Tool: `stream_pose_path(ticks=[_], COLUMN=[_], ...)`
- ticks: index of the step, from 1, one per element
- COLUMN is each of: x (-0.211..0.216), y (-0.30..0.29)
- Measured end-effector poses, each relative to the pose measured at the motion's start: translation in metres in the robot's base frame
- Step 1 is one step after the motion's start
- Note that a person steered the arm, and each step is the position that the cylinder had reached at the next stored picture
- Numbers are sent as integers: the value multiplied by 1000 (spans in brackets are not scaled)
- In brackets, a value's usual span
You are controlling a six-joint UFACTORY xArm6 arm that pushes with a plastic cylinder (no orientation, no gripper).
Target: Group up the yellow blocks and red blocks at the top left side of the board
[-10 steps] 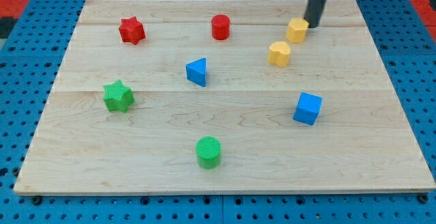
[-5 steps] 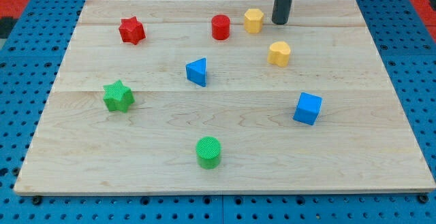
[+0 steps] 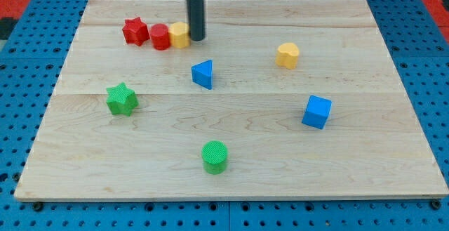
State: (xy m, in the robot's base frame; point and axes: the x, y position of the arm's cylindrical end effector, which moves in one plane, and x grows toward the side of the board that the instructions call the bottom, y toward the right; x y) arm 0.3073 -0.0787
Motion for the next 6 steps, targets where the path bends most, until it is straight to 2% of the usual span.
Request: stream_pose_path(ticks=[1, 2, 3, 4, 5, 6], x=[2, -9, -31, -34, -26, 8], y=[-10, 70, 105, 182, 229, 227])
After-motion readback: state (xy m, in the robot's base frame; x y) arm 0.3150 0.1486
